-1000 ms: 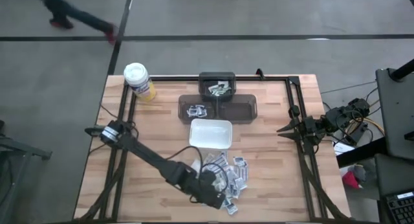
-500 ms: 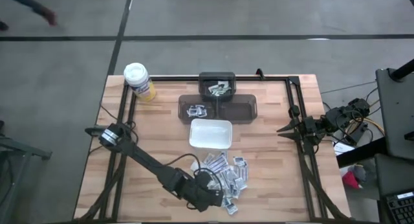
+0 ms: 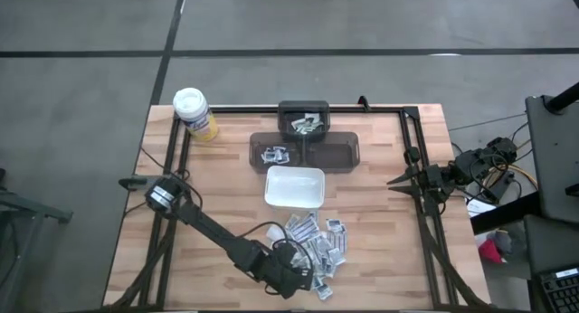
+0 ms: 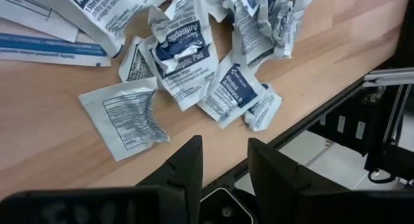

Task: Pick & Place First Aid Supplies
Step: Put the alcohol pad into the left black bin

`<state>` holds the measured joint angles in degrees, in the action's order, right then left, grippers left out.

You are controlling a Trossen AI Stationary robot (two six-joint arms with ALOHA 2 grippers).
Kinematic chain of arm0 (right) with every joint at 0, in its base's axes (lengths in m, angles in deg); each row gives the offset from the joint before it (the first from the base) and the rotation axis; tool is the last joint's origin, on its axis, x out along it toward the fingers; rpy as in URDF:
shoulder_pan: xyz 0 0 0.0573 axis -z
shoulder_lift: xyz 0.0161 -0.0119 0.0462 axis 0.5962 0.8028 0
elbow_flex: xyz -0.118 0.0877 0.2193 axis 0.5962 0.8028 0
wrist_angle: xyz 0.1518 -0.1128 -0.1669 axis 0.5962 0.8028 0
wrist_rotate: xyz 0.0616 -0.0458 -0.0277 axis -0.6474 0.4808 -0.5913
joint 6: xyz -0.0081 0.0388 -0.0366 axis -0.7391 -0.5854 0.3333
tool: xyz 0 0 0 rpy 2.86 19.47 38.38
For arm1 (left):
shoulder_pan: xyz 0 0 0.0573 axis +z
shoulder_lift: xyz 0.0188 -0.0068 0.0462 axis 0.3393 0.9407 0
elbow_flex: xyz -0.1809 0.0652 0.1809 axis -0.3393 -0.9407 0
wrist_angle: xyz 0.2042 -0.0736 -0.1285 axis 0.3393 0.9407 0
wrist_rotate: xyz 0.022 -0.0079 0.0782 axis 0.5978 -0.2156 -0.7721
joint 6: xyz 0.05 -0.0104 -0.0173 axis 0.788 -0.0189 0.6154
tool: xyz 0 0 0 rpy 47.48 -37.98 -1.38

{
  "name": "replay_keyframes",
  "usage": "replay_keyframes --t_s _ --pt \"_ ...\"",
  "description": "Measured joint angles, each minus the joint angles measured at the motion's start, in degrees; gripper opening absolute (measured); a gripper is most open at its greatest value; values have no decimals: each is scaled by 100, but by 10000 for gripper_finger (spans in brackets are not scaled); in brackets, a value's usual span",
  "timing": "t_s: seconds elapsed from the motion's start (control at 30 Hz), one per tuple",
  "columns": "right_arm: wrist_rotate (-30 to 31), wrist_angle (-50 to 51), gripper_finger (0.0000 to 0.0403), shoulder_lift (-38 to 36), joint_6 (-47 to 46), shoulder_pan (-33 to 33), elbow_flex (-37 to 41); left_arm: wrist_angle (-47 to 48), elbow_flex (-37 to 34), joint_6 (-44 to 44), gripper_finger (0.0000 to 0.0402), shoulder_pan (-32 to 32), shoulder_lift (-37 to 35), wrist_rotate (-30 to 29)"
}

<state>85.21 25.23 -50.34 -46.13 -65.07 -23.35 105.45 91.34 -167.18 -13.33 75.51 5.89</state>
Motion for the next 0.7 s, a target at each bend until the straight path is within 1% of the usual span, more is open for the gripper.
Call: replay_keyframes --t_s 0.33,0.7 --pt "-1 0 59 -1 -2 -2 0 152 -241 -7 115 -1 0 297" --pt "-2 1 59 -1 -16 -2 0 515 -268 -10 115 0 0 275"
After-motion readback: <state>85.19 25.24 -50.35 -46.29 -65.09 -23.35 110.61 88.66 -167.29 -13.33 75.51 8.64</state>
